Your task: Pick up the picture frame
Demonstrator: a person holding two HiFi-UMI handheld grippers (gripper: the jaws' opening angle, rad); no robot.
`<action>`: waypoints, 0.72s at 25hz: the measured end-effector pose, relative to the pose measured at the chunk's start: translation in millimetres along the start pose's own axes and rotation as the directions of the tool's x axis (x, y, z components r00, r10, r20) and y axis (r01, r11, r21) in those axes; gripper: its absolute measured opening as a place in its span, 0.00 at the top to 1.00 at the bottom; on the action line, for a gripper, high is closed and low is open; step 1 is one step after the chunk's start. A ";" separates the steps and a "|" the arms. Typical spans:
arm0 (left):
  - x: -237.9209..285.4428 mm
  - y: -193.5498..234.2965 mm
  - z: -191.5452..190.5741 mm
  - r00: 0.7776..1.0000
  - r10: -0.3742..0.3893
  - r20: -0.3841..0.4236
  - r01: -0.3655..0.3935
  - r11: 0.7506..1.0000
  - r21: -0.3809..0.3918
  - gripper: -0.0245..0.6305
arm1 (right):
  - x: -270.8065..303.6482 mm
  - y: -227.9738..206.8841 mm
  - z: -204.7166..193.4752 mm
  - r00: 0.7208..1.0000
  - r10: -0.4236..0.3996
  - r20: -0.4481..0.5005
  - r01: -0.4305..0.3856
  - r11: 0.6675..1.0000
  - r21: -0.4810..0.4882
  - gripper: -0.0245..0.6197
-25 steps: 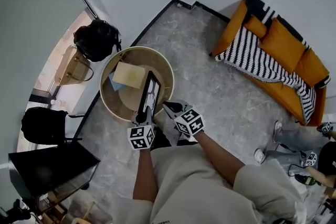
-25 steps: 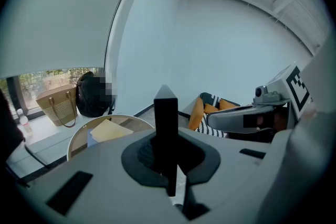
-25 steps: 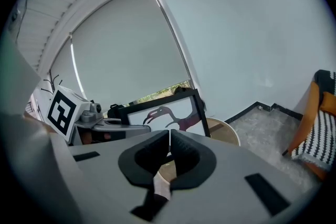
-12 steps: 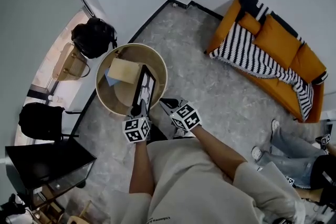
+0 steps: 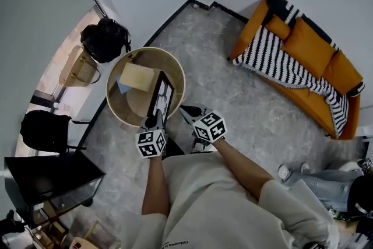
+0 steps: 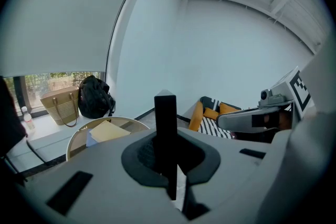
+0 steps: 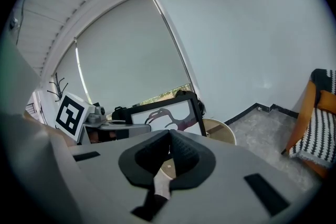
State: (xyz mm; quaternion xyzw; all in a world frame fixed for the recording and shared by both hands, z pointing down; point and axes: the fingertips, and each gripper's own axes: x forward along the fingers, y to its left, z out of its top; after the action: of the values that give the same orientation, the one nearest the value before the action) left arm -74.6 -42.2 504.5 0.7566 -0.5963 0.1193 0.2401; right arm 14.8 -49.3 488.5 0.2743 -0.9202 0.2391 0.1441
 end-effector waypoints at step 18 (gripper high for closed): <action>4.5 -0.7 -1.8 1.000 0.002 -0.002 -0.002 1.000 -0.029 0.92 | -0.2 -12.0 -8.3 0.999 -0.033 -0.044 0.032 0.999 -0.011 0.91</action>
State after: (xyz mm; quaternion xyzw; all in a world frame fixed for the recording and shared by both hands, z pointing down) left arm -72.5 -44.9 508.0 0.7523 -0.5985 0.1118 0.2517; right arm 23.0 -53.7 499.7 0.2832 -0.9135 0.2378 0.1696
